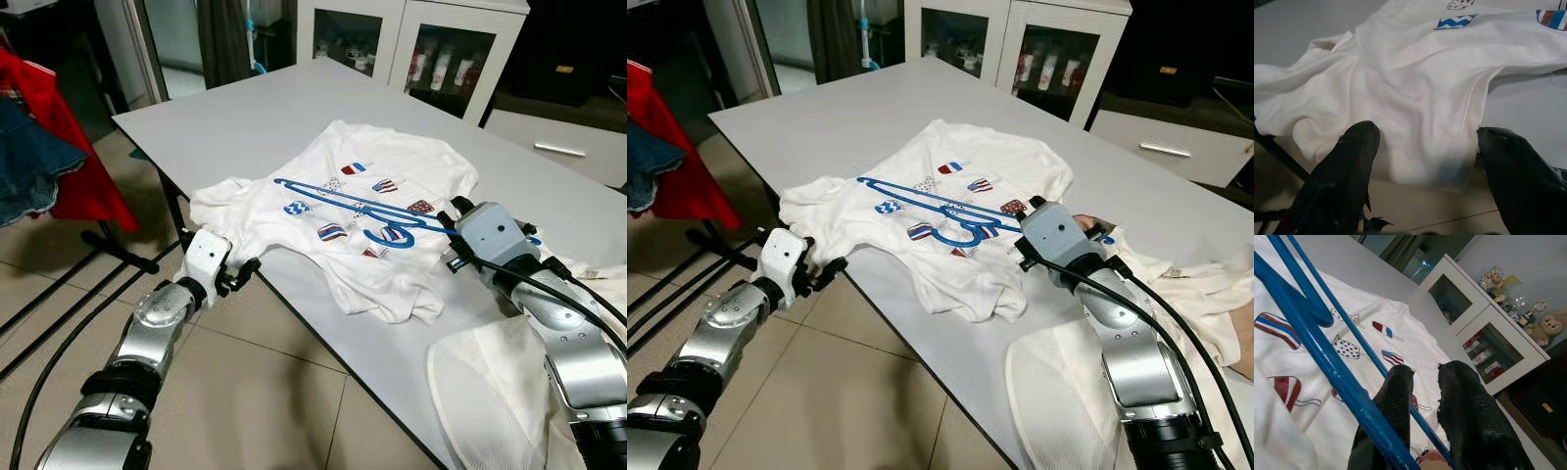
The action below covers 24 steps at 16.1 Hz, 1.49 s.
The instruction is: Hang hanger
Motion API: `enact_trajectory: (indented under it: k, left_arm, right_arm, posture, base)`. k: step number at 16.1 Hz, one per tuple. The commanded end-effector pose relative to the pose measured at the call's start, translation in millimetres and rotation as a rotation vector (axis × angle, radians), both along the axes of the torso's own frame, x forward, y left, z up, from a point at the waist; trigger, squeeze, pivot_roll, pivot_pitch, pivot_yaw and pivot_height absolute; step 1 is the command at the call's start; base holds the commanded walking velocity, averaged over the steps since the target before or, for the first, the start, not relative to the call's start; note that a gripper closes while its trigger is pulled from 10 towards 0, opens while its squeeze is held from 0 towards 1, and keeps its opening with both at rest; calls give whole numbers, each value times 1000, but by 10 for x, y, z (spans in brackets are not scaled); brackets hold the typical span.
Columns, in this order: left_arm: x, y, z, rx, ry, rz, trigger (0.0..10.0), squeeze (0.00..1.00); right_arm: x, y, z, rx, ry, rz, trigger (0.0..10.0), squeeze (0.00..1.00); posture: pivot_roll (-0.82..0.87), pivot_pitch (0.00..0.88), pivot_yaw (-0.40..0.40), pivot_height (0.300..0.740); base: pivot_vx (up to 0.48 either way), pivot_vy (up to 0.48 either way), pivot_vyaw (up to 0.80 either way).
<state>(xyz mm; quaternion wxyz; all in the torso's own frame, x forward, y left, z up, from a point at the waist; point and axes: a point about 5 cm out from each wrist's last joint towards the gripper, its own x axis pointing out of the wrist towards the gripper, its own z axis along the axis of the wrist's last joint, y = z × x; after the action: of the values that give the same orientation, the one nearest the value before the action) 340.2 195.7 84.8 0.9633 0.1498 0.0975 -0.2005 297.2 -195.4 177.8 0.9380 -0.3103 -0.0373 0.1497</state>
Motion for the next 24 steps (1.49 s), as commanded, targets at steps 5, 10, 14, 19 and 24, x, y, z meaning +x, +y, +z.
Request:
enact_trajectory:
  k: [5, 10, 14, 19, 24]
  left_arm:
    - [-99, -110, -197, 16, 131, -106, 0, 0]
    - [-74, -109, -65, -13, 87, -159, 0, 0]
    - [-78, -159, 28, -47, 77, -227, 0, 0]
    - [81, -60, 483, -58, -116, -213, 0, 0]
    - [141, 29, 703, -33, -157, -241, 0, 0]
  right_arm:
    - [-7, -12, 52, 1, -22, -2, 10000, 0]
    - [-1, -3, 57, 3, -25, 2, 10000, 0]
    - [-1, -3, 62, 8, -29, 1, 10000, 0]
    - [-43, -1, 83, 19, -17, 50, 10000, 0]
    - [-232, 120, 157, -85, 56, 275, 10000, 0]
  posture:
    - [40, 70, -14, 740]
    - [45, 71, -14, 740]
    - [46, 71, -12, 740]
    - [43, 76, -11, 740]
    - [41, 72, 1, 740]
  base:
    - [0, 0, 0]
    - [0, 0, 0]
    - [0, 0, 0]
    - [0, 0, 0]
    - [0, 0, 0]
